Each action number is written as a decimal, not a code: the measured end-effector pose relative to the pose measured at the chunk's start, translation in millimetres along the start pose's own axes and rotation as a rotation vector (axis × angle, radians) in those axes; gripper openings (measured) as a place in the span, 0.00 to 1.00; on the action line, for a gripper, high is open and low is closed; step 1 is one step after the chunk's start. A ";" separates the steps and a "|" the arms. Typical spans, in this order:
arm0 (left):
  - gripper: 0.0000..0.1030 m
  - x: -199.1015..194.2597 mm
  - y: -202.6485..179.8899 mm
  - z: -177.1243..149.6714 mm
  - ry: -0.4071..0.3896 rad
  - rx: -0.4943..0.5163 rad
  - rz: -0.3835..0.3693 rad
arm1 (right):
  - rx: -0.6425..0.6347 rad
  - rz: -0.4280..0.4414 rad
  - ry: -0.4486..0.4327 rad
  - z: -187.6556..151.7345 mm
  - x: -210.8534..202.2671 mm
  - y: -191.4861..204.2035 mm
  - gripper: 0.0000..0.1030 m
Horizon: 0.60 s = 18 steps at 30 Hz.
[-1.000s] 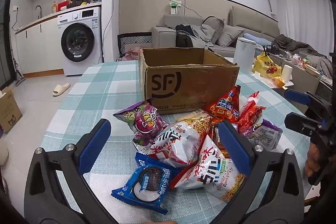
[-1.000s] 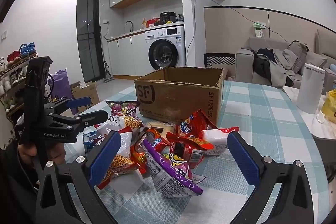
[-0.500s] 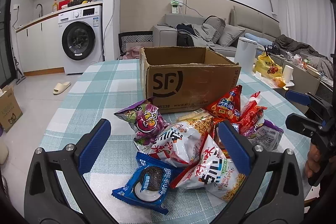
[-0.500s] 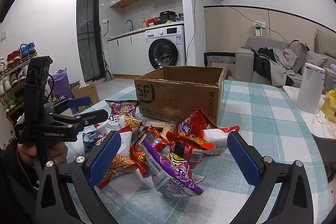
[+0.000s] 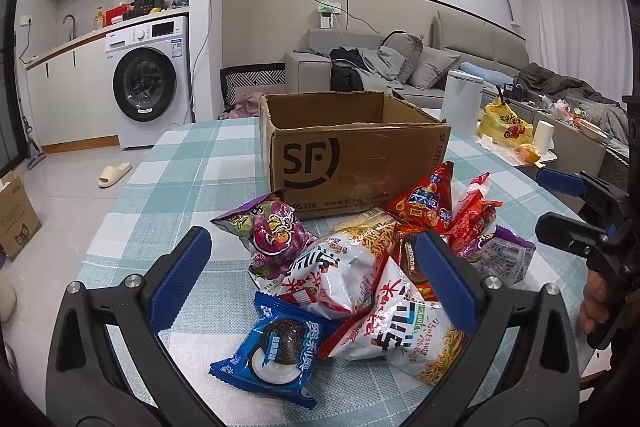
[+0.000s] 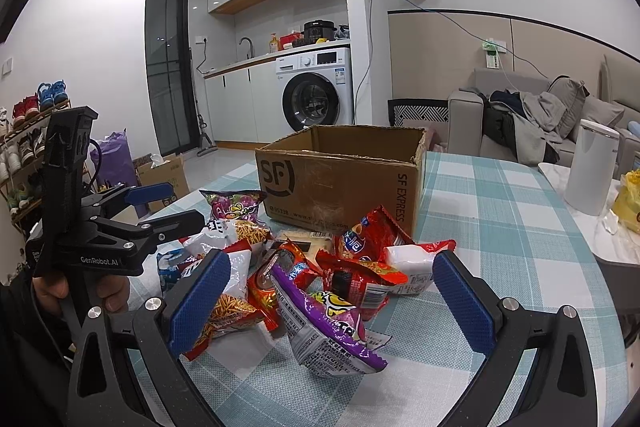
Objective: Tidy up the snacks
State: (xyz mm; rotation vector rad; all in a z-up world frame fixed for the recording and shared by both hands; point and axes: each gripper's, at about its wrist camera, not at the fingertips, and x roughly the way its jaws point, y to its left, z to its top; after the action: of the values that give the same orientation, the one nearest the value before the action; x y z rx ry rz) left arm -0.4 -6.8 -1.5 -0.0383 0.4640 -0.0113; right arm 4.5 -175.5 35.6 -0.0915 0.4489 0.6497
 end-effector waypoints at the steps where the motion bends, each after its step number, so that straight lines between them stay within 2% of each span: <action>1: 0.99 -0.1 0.0 0.0 0.000 -0.001 0.000 | 0.000 0.000 0.000 0.0 0.0 0.0 1.00; 18: 0.99 -0.5 0.3 0.3 0.002 -0.002 0.001 | 0.001 -0.006 0.008 -3.8 4.8 -4.6 1.00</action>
State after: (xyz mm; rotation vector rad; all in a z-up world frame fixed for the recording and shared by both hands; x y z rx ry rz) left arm -0.6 -6.5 -1.0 -0.0402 0.4660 -0.0104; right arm 9.3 -177.3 29.8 -0.0943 0.4566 0.6434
